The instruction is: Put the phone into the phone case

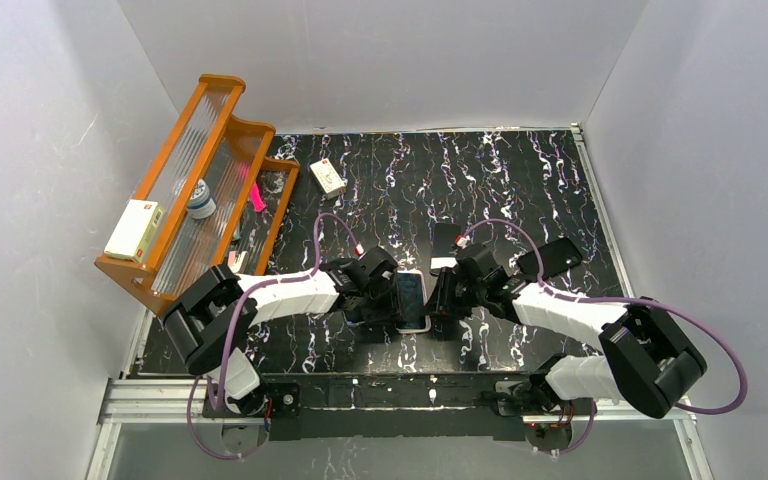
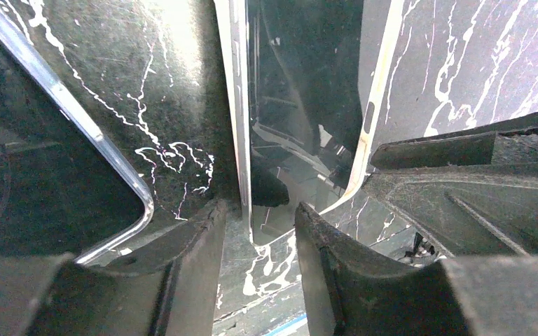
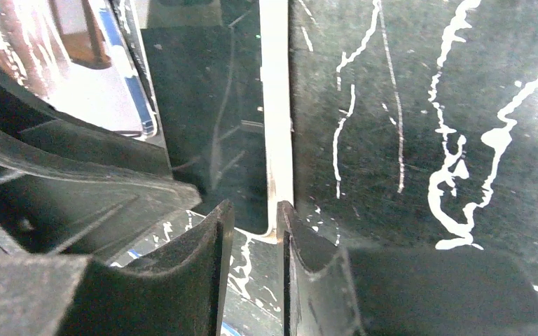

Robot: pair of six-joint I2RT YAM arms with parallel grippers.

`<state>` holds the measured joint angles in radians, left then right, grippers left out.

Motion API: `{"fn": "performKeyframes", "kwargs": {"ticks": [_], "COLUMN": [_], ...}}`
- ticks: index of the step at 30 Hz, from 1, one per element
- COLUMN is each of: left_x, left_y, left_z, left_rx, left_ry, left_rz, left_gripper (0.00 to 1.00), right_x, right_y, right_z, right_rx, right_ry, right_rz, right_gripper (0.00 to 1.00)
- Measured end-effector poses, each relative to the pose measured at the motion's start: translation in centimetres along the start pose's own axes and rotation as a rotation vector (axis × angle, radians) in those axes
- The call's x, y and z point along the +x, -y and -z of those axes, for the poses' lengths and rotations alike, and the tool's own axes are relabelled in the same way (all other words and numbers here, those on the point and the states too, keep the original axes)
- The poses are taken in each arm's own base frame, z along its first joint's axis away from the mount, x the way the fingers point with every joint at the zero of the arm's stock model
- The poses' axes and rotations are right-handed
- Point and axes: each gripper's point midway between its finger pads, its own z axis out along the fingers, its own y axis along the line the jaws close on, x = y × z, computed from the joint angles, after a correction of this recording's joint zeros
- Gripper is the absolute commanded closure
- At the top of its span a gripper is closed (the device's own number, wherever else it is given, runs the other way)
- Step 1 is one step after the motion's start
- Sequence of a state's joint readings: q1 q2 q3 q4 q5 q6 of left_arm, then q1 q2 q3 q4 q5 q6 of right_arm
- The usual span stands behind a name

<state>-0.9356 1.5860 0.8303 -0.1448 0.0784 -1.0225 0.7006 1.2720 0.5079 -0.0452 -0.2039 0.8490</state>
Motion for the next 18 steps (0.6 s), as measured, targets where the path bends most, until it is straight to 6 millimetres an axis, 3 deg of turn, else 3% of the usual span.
{"fn": "performKeyframes", "kwargs": {"ticks": [18], "left_x": [0.3], "left_y": [0.7], "left_z": [0.0], "left_rx": [0.037], "left_ry": [-0.024], "left_rz": [0.026], "left_gripper": [0.94], "right_x": [0.8], "right_y": [1.2], "right_z": [-0.8], "right_rx": [0.021], "right_ry": [-0.046], "right_rz": [-0.013], "right_gripper": [0.66]}}
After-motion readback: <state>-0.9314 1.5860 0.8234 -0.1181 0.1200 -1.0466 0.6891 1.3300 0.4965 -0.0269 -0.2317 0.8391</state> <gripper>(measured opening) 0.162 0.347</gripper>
